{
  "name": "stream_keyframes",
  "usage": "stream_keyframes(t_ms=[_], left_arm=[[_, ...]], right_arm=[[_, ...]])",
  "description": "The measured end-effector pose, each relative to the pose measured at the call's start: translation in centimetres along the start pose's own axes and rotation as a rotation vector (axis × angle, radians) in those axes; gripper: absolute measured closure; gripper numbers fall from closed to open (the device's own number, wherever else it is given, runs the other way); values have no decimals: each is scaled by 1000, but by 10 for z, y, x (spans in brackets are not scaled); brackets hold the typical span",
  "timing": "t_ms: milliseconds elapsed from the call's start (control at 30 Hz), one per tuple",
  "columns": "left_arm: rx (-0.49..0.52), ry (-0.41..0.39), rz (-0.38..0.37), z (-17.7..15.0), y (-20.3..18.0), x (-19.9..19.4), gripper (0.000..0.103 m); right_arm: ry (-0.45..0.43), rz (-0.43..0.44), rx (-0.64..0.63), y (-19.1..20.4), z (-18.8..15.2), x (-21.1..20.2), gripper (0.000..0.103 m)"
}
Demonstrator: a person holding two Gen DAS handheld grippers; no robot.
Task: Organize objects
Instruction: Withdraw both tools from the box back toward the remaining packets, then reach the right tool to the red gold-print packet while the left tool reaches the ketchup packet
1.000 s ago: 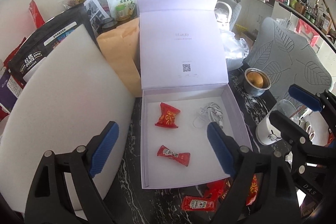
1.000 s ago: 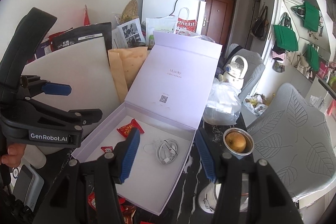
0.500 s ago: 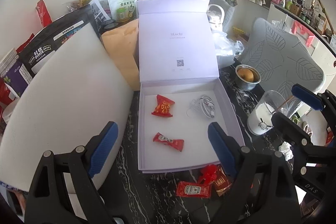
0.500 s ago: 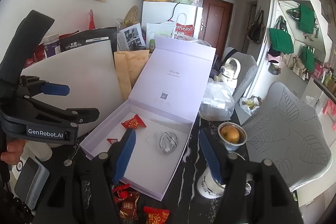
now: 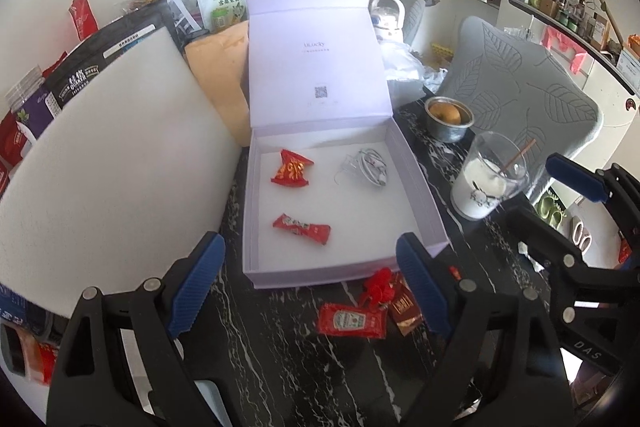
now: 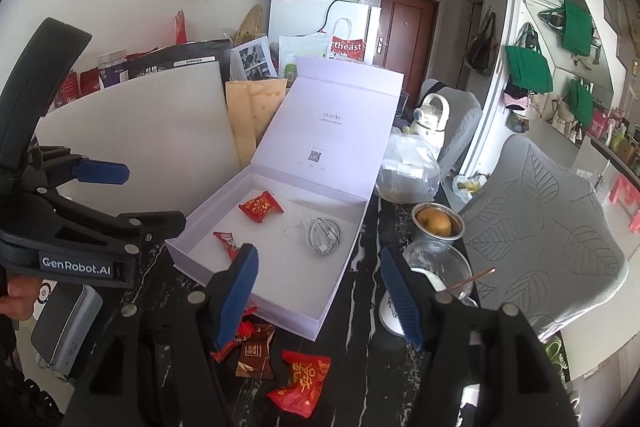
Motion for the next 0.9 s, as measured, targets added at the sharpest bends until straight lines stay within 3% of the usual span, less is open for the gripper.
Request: stream_keyframes(t_ms=[433,900], left_arm=[[31,57,-34,-44,-31,13,16],[23,131,-121,-77,-42,47,16]], right_arm=[[93,-4,44,-2,-57,10,39],[196,21,112,-13,-109,35,39]])
Point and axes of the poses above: each gripper's, at about its wrist camera, not at the fingertips, and x roughly the way its jaws point, y to its left, z to its top, the point moved 2 cm from there along x, roughly the way its jaws point, and after that the axes turned 12 degrees about x, right-handed, at the moved point
